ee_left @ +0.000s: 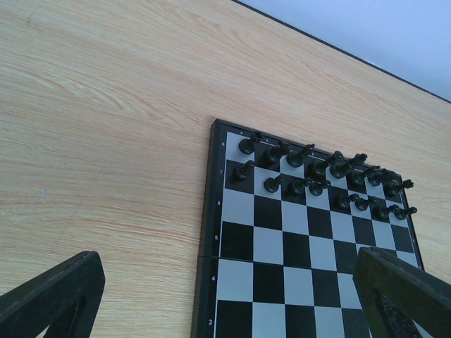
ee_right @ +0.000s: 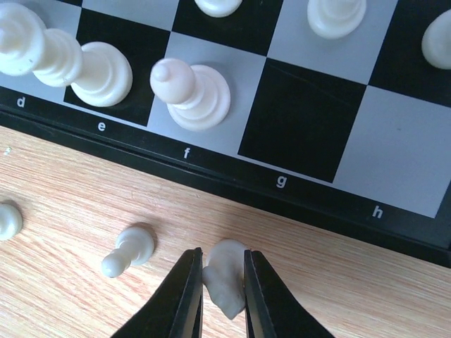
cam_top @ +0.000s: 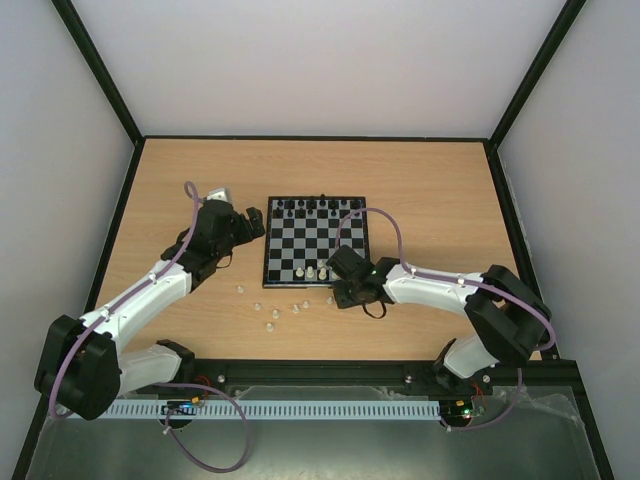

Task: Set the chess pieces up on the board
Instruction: Pick up the chess piece at the center of the board, then place the chess piece on the chessboard.

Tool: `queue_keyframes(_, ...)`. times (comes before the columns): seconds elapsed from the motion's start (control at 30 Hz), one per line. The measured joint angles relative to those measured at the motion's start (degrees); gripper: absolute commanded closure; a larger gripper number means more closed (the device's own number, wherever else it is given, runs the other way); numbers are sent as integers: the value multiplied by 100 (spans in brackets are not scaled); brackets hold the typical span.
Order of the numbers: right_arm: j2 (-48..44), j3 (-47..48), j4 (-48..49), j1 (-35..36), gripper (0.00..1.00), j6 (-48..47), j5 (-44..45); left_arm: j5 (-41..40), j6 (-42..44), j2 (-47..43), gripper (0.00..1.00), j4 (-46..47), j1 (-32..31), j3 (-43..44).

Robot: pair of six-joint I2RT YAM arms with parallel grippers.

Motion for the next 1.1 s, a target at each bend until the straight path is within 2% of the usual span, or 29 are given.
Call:
queue_keyframes(0.23,-125,105,-129,0,85,-4,120,2,0,0,1,0,0,0)
queue_keyframes(0.6,-181,807,-411,-81,85,-175,745,15,0,0,0,0,0,0)
queue_keyframes(1.1,195,835,-407,-525,85,-417,763,17,0,0,1,2,0,0)
